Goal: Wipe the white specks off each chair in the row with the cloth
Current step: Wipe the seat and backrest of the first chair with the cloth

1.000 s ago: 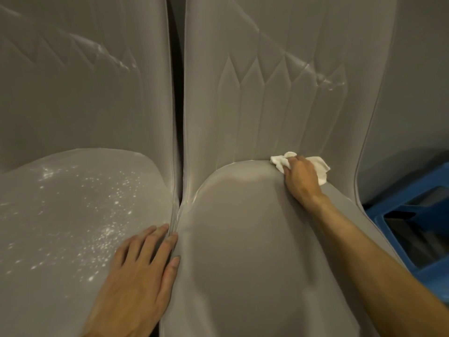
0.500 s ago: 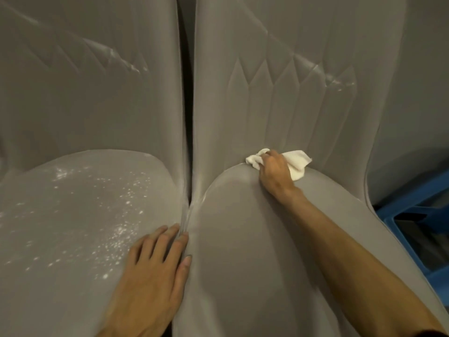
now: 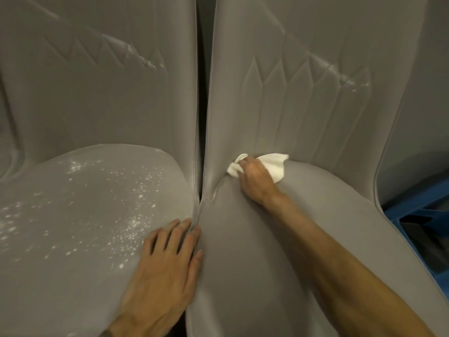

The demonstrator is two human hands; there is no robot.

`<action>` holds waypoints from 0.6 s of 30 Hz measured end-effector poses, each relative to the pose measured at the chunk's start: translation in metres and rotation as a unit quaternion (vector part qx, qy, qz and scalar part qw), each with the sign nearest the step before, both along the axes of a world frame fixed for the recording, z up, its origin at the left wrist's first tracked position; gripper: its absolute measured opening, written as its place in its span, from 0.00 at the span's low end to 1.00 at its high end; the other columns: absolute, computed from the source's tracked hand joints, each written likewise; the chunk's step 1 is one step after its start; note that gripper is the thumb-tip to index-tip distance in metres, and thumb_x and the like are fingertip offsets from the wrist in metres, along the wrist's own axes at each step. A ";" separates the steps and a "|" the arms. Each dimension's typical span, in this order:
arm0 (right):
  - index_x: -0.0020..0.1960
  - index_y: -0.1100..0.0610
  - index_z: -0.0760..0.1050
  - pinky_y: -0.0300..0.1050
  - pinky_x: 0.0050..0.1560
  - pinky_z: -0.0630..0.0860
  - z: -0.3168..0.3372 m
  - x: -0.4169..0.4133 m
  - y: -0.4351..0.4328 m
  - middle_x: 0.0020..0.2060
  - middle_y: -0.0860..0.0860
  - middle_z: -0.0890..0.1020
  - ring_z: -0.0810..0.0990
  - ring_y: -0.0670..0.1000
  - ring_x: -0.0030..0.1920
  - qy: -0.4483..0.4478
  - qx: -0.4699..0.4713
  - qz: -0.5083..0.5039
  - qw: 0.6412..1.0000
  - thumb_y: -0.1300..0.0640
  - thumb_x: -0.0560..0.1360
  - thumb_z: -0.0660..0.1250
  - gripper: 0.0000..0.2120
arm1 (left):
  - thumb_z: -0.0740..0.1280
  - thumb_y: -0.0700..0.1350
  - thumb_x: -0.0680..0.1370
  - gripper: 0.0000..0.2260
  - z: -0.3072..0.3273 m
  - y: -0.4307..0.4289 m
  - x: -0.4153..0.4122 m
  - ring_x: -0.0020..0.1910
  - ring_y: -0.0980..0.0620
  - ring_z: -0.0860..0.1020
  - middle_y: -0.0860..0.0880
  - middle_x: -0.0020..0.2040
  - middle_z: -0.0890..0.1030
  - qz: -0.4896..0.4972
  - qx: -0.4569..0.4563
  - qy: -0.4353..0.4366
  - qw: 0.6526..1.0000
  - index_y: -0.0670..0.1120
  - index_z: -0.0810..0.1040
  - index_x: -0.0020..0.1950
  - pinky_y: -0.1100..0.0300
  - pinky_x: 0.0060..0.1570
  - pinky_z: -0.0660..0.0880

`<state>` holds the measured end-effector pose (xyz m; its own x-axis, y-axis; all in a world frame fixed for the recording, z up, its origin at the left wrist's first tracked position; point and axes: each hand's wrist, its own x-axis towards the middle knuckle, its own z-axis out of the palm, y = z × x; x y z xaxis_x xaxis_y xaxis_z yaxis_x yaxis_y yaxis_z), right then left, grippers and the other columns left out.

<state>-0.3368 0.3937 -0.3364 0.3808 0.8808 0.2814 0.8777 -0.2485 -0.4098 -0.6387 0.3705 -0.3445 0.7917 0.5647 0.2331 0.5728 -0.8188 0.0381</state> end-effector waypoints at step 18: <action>0.48 0.60 0.76 0.51 0.50 0.74 0.017 -0.062 -0.037 0.50 0.55 0.75 0.75 0.57 0.49 -0.050 -0.052 0.097 0.993 0.65 0.76 0.57 0.09 | 0.52 0.54 0.85 0.22 0.001 0.000 -0.001 0.71 0.43 0.72 0.45 0.71 0.76 0.004 -0.032 -0.012 0.999 0.48 0.78 0.70 0.43 0.70 0.70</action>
<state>-0.3988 0.3565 -0.3191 0.1761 0.9609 0.2137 0.9481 -0.1071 -0.2995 -0.6401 0.3707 -0.3435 0.7817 0.5857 0.2142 0.5779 -0.8094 0.1042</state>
